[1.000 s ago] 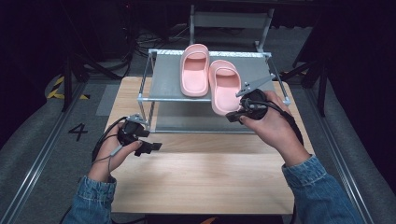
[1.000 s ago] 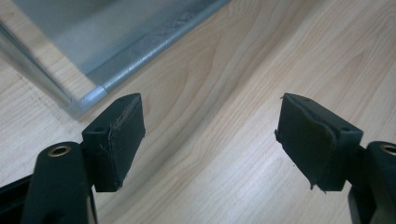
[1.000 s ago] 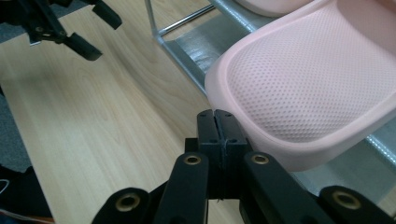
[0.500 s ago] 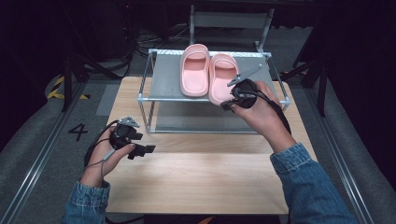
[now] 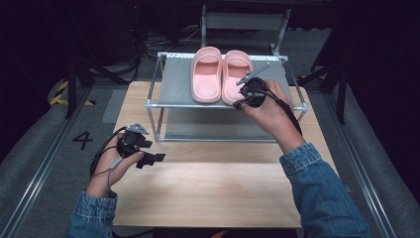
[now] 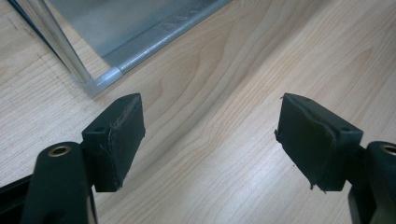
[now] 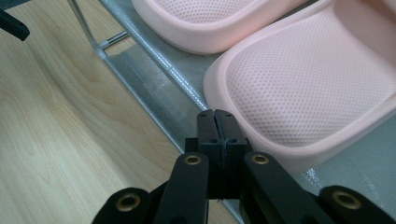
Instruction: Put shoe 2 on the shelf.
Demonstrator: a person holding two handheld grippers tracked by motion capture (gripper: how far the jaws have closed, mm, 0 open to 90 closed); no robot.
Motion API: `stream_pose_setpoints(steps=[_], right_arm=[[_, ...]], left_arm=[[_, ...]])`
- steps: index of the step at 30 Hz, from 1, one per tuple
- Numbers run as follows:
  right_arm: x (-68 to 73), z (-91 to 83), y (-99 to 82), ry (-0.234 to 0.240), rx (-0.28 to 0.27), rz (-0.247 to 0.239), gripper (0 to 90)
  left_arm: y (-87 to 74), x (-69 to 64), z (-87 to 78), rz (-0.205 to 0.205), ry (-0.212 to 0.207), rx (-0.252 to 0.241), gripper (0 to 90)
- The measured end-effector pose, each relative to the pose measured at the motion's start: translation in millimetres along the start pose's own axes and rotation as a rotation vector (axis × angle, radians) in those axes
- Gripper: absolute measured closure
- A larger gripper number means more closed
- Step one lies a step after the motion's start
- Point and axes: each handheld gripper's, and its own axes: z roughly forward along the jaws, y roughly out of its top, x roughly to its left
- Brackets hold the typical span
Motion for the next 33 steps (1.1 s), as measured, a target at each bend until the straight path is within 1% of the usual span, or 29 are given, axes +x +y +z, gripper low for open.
stream_pose_setpoints(steps=[1, 2, 5, 6, 9, 11, 13, 18, 21, 22, 23, 24, 26, 28, 29, 30, 32, 33], right_arm=[[-0.7, 2.0, 0.9, 0.000, 0.002, 0.003, 90.0], [-0.7, 2.0, 0.9, 0.000, 0.002, 0.003, 90.0], [-1.3, 5.4, 1.9, -0.010, 0.008, 0.001, 90.0], [-1.1, 5.6, 2.0, -0.007, 0.006, 0.004, 90.0], [0.6, 3.1, 0.1, -0.025, -0.005, -0.003, 88.9], [1.6, -1.6, -2.7, -0.021, -0.026, 0.000, 87.1], [2.9, -9.6, -6.6, -0.010, -0.060, 0.007, 84.6], [4.4, -30.3, -19.2, 0.003, -0.094, 0.026, 78.2], [3.9, -39.5, -27.5, 0.016, -0.102, 0.031, 73.1], [3.9, -39.5, -27.5, 0.016, -0.102, 0.031, 73.1], [3.7, -42.6, -30.5, 0.018, -0.103, 0.035, 71.0], [2.7, -48.3, -36.8, 0.019, -0.116, 0.040, 68.3], [1.0, -53.8, -43.4, 0.022, -0.124, 0.053, 66.7], [-1.2, -58.6, -50.3, 0.026, -0.128, 0.072, 64.9], [-2.5, -60.1, -53.0, 0.028, -0.132, 0.072, 64.0], [-2.5, -60.1, -53.0, 0.028, -0.132, 0.072, 64.0], [-5.1, -63.6, -61.3, 0.023, -0.129, 0.083, 62.1], [-6.6, -64.7, -66.2, 0.020, -0.124, 0.087, 61.3]], left_arm=[[0.9, 0.4, 0.5, 0.007, 0.000, 0.001, 24.0], [1.4, -0.1, 1.3, 0.001, -0.003, -0.003, 24.0], [4.3, -0.4, 2.8, 0.007, -0.006, -0.001, 24.0], [5.2, -0.3, 2.6, 0.011, -0.008, 0.002, 24.0], [8.0, -0.7, 4.1, 0.012, -0.016, -0.011, 24.0], [10.1, -0.8, 5.8, 0.014, -0.019, -0.006, 24.0], [11.9, -1.0, 6.6, 0.019, -0.021, -0.003, 24.0], [14.3, -2.3, 8.9, 0.025, -0.027, -0.006, 24.0], [14.3, -2.0, 8.7, 0.023, -0.026, -0.004, 24.0], [14.3, -2.0, 8.2, 0.022, -0.024, -0.004, 24.0], [14.0, -2.0, 8.0, 0.020, -0.025, -0.008, 24.0], [12.8, -1.4, 6.8, 0.022, -0.020, -0.009, 24.0], [10.9, -1.0, 5.8, 0.014, -0.018, -0.009, 24.0], [8.5, 0.2, 4.3, 0.014, -0.008, -0.011, 24.0], [8.5, 0.2, 4.3, 0.014, -0.008, -0.011, 24.0], [6.6, -0.1, 3.5, 0.002, -0.010, -0.011, 24.0], [3.9, 0.7, 1.0, 0.003, -0.002, -0.003, 24.0], [2.4, 0.9, 0.1, -0.004, 0.001, -0.010, 24.0]])
